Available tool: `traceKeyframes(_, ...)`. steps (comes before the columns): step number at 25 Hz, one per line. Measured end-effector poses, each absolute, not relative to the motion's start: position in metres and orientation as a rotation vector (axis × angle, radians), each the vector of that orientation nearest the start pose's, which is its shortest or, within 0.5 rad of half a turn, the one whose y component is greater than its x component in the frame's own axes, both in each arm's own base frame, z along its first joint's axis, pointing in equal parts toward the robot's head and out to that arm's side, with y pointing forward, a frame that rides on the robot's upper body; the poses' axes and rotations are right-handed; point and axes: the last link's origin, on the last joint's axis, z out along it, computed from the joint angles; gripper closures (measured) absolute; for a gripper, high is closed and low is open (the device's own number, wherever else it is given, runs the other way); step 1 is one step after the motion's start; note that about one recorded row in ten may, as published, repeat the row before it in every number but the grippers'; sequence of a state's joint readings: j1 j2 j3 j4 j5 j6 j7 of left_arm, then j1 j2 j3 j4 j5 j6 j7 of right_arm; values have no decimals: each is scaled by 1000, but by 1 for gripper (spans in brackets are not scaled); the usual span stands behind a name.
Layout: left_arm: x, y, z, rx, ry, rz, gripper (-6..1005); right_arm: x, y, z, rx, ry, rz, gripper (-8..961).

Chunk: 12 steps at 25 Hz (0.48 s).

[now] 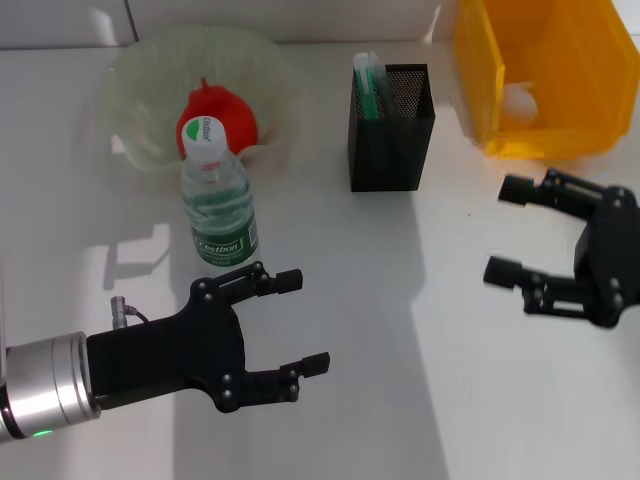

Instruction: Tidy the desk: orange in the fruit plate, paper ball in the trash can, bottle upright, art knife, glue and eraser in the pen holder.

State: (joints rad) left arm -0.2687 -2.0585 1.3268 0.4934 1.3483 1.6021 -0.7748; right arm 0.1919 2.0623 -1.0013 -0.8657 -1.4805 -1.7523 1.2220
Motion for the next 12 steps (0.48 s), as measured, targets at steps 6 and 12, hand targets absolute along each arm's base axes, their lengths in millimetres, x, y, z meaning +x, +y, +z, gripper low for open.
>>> traceKeyframes(6,-270,236,-51,-2722,-141,-1006,170,282,233,5,-2798,379,965,129)
traceKeyframes(12,-270,236,-51,-2723,-142,-1005,170,285,230,0,-2818,400,939,131)
